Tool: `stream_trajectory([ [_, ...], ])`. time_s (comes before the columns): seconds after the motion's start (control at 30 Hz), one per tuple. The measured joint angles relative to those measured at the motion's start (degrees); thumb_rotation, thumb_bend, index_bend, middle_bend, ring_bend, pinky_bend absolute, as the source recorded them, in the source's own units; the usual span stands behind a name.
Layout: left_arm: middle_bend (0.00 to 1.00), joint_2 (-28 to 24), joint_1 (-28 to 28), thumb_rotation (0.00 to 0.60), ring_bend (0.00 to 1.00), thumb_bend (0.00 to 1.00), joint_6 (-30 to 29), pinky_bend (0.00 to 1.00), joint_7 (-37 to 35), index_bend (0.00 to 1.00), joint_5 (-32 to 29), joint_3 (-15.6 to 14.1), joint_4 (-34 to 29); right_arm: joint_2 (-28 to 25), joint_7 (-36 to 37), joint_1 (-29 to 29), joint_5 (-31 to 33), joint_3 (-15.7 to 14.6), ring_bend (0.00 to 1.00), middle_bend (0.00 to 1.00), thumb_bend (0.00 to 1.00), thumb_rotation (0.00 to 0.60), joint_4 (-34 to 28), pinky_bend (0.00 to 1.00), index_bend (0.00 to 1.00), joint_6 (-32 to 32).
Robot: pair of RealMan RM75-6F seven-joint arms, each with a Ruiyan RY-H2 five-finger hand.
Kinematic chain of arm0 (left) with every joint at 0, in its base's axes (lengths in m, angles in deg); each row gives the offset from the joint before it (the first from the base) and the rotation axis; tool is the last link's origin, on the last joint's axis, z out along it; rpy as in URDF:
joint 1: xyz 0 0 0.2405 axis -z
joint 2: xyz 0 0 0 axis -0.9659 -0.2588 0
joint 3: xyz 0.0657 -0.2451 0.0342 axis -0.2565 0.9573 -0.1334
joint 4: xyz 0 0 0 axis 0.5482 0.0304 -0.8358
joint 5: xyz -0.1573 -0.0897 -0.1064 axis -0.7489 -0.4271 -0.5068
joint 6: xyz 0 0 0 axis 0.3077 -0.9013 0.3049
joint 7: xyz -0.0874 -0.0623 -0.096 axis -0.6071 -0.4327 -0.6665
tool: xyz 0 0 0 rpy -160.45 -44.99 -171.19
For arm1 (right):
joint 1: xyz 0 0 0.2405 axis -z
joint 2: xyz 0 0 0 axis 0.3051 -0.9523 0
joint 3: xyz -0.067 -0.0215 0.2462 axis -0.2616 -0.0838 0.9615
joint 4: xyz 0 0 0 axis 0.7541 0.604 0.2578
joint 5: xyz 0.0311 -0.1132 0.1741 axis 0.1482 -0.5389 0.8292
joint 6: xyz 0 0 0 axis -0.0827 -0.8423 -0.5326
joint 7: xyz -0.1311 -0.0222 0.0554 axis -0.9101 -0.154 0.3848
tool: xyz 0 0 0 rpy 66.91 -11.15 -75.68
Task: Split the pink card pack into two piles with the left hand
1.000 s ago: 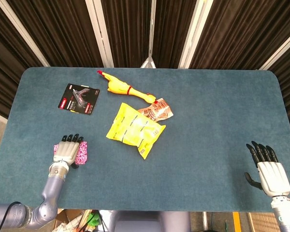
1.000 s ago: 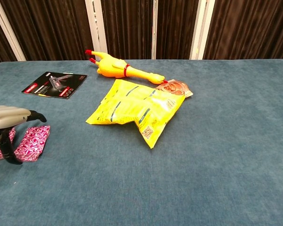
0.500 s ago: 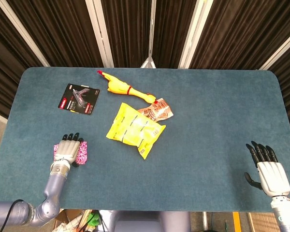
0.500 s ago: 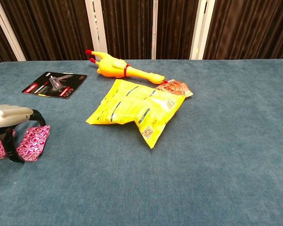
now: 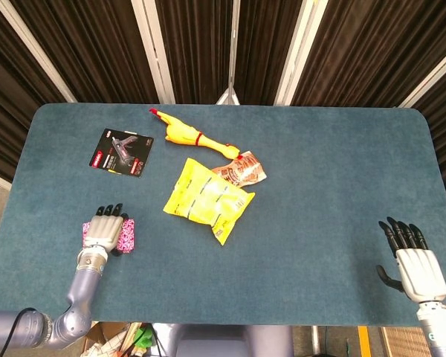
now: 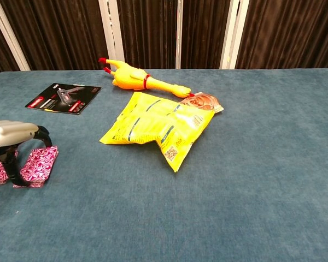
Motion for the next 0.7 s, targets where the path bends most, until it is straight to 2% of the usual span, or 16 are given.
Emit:
stream_trajectory([
  [0.4,0.0,-1.8,0.9,0.6,0.0,0.39,-1.5,0.0,0.1,0.46,2.0,1.3,-4.9,0.2,0.1,0.0,0.0,0.0,0.0,0.0,0.36,0.6,0.1,0.03,0.0,0.0],
  [0.6,0.0,0.6,2.3,0.6,0.0,0.38,-1.8,0.0,1.4,0.44,1.6,1.8,-4.7,0.1,0.5,0.0,0.2,0.0,0.0,0.0,0.36,0.6,0.1,0.03,0.0,0.0],
  [0.7,0.0,2.4,3.1,0.6,0.0,0.34,-1.8,0.0,2.2,0.39,1.2,2.1,-4.0,0.1,0.5,0.0,0.2,0.0,0.0,0.0,0.36,0.6,0.1,0.03,0.0,0.1],
])
